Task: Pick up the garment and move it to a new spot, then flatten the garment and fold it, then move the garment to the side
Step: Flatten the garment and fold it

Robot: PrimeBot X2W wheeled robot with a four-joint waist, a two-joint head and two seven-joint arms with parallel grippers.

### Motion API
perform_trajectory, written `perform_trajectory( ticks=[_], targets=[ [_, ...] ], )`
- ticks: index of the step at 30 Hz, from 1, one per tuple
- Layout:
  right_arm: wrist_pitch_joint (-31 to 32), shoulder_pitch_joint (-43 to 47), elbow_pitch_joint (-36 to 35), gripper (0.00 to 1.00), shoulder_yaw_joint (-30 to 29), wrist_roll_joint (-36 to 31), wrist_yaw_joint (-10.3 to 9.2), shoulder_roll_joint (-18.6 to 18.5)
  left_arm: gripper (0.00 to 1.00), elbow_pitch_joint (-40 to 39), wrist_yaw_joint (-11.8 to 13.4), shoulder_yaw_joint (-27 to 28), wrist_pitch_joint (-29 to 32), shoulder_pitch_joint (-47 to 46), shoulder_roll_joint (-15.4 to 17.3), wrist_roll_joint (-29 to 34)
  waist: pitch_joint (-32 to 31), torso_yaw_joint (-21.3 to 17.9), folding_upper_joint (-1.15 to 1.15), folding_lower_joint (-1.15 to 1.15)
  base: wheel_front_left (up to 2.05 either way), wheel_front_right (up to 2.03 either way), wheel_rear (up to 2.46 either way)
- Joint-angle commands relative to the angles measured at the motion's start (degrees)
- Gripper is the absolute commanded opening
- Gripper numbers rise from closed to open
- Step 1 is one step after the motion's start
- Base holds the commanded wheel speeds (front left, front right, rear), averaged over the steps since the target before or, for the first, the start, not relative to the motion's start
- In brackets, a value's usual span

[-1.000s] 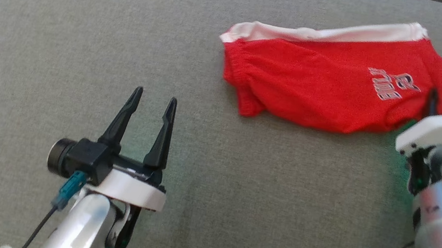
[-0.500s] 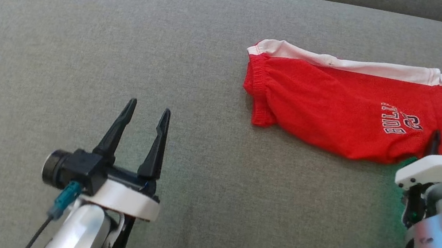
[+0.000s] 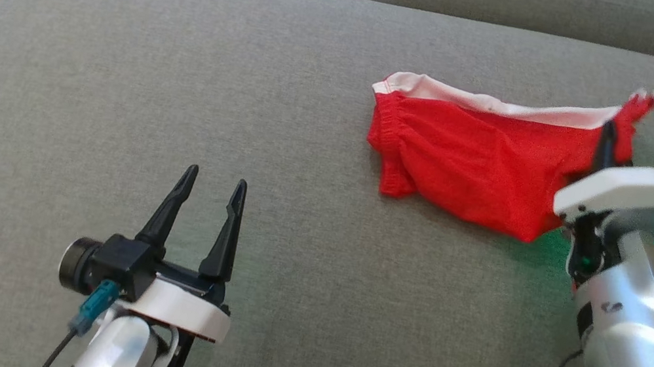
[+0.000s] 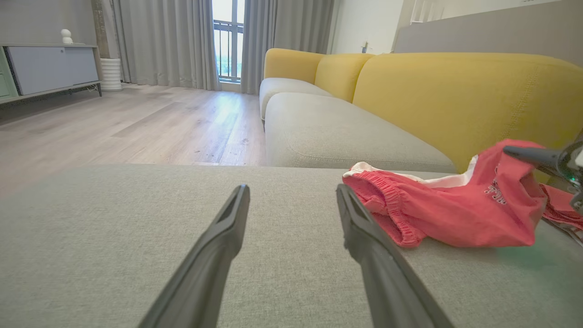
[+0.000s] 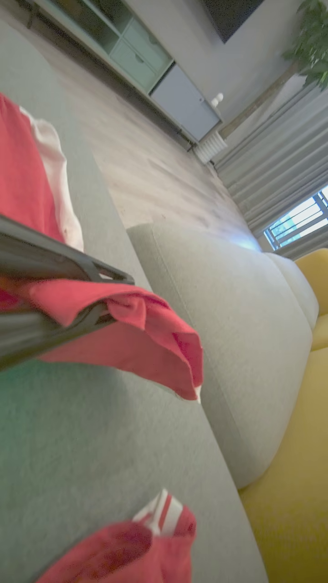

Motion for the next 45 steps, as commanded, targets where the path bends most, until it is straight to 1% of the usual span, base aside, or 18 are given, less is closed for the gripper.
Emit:
perform_trajectory(
  ticks=[1,5,7,9,15,19,21,28,29,30,36,40,42,45],
  targets=[
    [-0.7,-1.4,-2.7,0.0,4.7,3.6,-0.04,1.0,1.0,-1.5,-0.2,1.7,-0.3,-1.0,0.2,0.5,-0.6,0.7,0.0,0.0,0.0,0.0,0.0],
    [-0.8,1.3,-8.2,0.0,15.8,13.0,-0.04,1.0,1.0,-1.5,0.0,1.7,-0.3,-0.5,0.2,0.5,-1.4,2.1,0.0,0.0,0.0,0.0,0.0],
    [-0.8,2.6,-10.6,0.0,20.5,15.7,-0.04,1.1,1.0,-1.5,0.0,1.7,-0.3,-0.1,0.2,0.5,-1.6,2.8,0.0,0.0,0.0,0.0,0.0],
    [-0.8,3.4,-12.1,0.0,23.9,17.5,-0.04,1.1,1.0,-1.5,0.1,1.6,-0.3,0.3,0.2,0.4,-1.8,3.6,0.0,0.0,0.0,0.0,0.0],
    [-0.8,4.4,-14.8,0.0,30.7,20.9,-0.04,1.1,1.0,-1.5,0.2,1.5,-0.3,0.9,0.2,0.2,-1.8,6.3,0.0,0.0,0.0,0.0,0.0],
    [-0.8,4.5,-14.9,0.0,32.6,21.6,-0.04,1.1,1.0,-1.6,0.2,1.4,-0.3,0.9,0.2,0.1,-1.5,7.7,0.0,0.0,0.0,0.0,0.0],
    [-0.8,4.7,-14.8,0.0,34.6,22.4,-0.04,1.1,1.0,-1.5,0.4,1.3,-0.3,0.9,0.2,0.0,-1.3,8.8,0.0,0.0,0.0,0.0,0.0],
    [0.0,6.1,-13.6,0.0,40.9,23.3,-0.04,1.1,1.0,-1.4,0.6,1.7,-0.3,1.6,0.2,0.0,-1.2,9.7,0.0,0.0,0.0,0.0,0.0],
    [0.7,6.4,-13.5,0.29,42.2,23.4,-0.04,1.1,1.0,-1.4,0.6,1.8,-0.3,1.6,0.2,-0.1,-1.2,9.6,0.0,0.0,0.0,0.0,0.0],
    [1.5,6.8,-13.4,1.0,43.6,23.4,-0.04,1.1,1.0,-1.4,0.7,1.8,-0.3,1.6,0.2,-0.1,-1.3,9.5,0.0,0.0,0.0,0.0,0.0],
    [7.8,9.7,-15.3,1.0,52.4,24.6,-0.04,1.1,1.0,-1.2,0.8,1.9,-0.3,1.2,0.2,-0.3,-1.6,8.0,0.0,0.0,0.0,0.0,0.0],
    [11.5,10.9,-18.7,1.0,57.0,27.1,-0.04,1.1,1.0,-1.2,1.0,2.3,-0.3,1.3,0.2,-0.2,-2.0,6.1,0.0,0.0,0.0,0.0,0.0],
    [11.2,10.3,-19.5,1.0,57.6,27.5,-0.04,1.1,1.0,-1.3,0.9,2.7,-0.3,1.2,0.2,0.0,-2.2,4.7,0.0,0.0,0.0,0.0,0.0],
    [9.0,9.2,-19.7,1.0,56.8,27.5,-0.04,1.1,1.0,-1.8,0.8,3.5,-0.3,0.9,0.2,0.2,-2.6,2.4,0.0,0.0,0.0,0.0,0.0]
  ],
)
